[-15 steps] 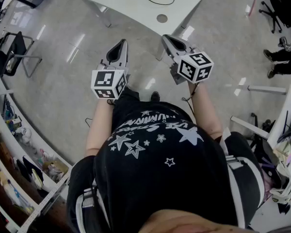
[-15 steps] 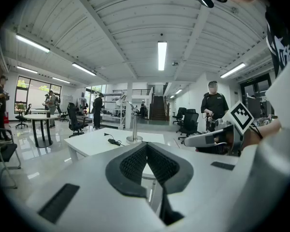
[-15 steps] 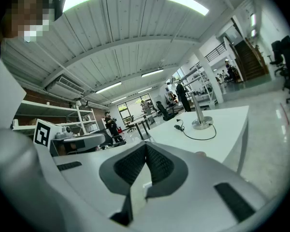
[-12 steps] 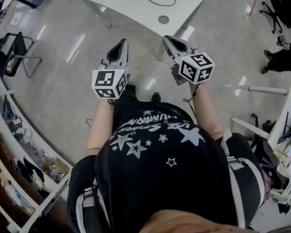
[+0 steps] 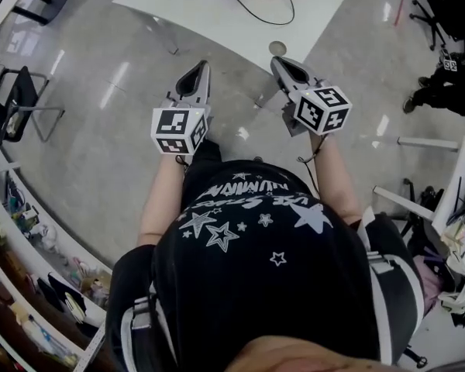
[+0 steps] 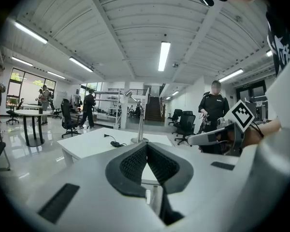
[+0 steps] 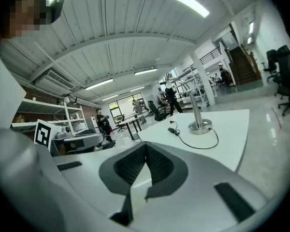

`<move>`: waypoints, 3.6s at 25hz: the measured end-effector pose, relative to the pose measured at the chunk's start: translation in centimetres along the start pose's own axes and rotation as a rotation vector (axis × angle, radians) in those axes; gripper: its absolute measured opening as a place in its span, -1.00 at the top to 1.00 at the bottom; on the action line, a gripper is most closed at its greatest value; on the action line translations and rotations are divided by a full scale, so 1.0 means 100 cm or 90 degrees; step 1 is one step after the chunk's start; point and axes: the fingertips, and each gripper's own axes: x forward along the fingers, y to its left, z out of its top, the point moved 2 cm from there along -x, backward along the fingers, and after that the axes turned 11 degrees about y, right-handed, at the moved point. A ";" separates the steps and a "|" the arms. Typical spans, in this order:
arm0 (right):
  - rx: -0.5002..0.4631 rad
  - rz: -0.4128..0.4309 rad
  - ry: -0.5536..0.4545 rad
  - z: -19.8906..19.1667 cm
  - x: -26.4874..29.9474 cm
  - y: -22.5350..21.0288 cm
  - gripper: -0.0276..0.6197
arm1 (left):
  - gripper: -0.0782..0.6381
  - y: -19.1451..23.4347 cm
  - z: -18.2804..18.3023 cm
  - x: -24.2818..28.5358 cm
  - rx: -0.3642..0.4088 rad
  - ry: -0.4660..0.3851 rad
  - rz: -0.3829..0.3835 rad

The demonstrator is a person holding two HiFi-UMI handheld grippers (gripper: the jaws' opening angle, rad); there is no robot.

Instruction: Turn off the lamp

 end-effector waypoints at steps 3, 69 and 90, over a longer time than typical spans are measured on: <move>0.010 -0.018 -0.001 0.016 0.031 0.005 0.90 | 0.76 0.034 0.008 0.010 0.004 0.004 -0.021; 0.188 -0.171 -0.038 0.149 0.274 -0.136 0.90 | 0.75 0.236 0.044 0.323 0.268 0.196 -0.265; 0.306 -0.322 -0.044 0.140 0.285 -0.155 0.90 | 0.26 0.200 -0.004 0.392 0.510 0.317 -0.522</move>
